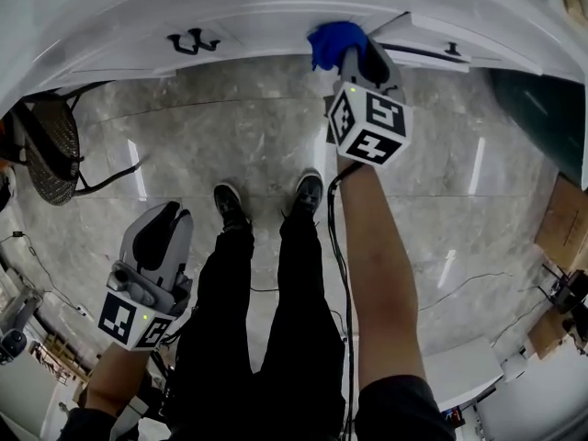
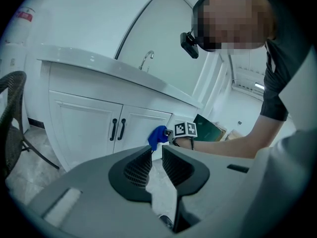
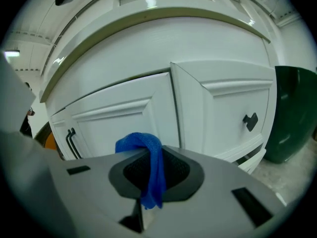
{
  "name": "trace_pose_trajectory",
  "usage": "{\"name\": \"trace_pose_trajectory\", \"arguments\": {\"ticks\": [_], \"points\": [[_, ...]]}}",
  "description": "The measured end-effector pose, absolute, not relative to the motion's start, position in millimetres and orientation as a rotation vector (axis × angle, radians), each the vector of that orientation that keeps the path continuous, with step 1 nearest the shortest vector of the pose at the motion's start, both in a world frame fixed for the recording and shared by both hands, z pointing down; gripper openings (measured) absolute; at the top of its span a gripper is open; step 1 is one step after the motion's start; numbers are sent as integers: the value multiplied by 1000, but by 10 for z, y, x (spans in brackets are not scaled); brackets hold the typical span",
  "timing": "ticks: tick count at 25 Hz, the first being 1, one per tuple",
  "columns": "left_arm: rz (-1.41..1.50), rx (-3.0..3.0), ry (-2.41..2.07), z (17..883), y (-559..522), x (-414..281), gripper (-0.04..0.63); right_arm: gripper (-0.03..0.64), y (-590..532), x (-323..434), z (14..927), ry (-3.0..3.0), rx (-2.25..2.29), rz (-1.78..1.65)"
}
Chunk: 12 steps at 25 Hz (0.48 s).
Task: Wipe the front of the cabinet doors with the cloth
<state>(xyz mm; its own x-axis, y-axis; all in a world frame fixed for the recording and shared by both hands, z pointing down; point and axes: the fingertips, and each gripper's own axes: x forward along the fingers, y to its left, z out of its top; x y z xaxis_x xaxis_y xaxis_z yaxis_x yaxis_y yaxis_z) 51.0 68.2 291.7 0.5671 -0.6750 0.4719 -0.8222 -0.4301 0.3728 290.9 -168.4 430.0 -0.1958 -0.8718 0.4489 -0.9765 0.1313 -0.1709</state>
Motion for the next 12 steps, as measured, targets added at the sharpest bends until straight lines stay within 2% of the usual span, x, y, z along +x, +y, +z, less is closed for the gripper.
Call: {"name": "trace_pose_trajectory", "arguments": {"ticks": [5,12], "points": [[338,2206,-1223,2978,748,44,67,37,-1609,2523,4515,-2143,1803,655],[351,2152,-1273,3175,793,-616,67,35,-1597,1279,4736,-2243,1692,736]]}}
